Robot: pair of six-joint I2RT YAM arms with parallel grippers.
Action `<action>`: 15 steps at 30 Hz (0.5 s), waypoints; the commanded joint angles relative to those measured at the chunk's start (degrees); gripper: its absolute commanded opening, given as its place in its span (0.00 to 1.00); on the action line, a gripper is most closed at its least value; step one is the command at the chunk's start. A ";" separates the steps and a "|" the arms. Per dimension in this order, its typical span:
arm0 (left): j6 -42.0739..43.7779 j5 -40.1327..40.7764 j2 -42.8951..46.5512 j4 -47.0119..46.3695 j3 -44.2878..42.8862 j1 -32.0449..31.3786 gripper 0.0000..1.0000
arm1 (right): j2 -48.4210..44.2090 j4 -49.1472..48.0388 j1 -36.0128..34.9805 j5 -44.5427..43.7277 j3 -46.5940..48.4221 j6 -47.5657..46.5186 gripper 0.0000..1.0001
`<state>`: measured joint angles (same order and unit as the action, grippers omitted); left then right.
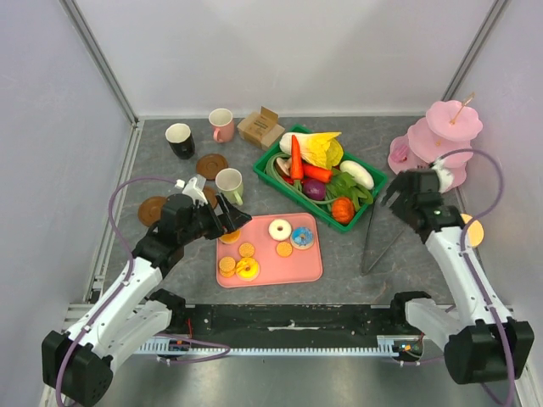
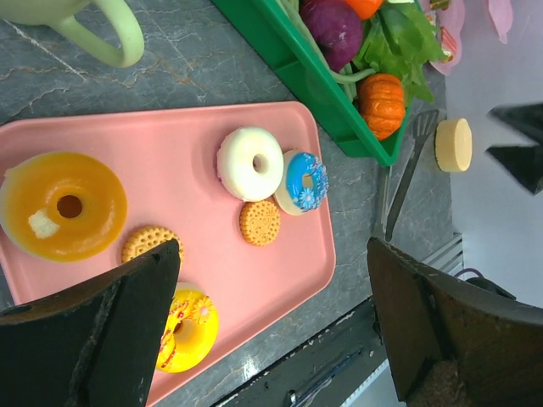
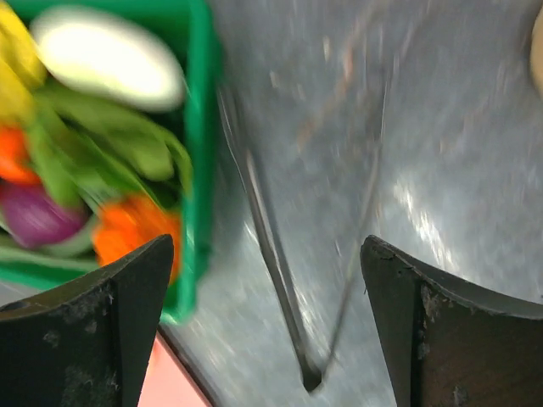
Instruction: Serve the afternoon tea
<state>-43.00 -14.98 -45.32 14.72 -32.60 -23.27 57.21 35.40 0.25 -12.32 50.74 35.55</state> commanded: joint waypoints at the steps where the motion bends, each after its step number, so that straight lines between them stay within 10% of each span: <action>1: 0.46 1.27 -0.91 -0.13 -1.24 -0.20 0.96 | -0.17 15.12 -11.91 -14.04 -4.85 10.91 0.98; 7: 0.47 1.01 -1.17 -0.48 -0.80 -0.20 0.96 | 7.20 22.24 -27.92 -20.01 -8.47 26.82 0.98; 15: 0.38 0.31 -0.56 -0.83 -0.19 -0.29 0.96 | 11.69 13.48 -29.96 -17.56 -14.08 29.31 0.98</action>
<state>-42.98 -14.61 -46.46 14.87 -32.60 -23.38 66.83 52.51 -29.43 -26.35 39.40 59.86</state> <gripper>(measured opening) 0.967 0.982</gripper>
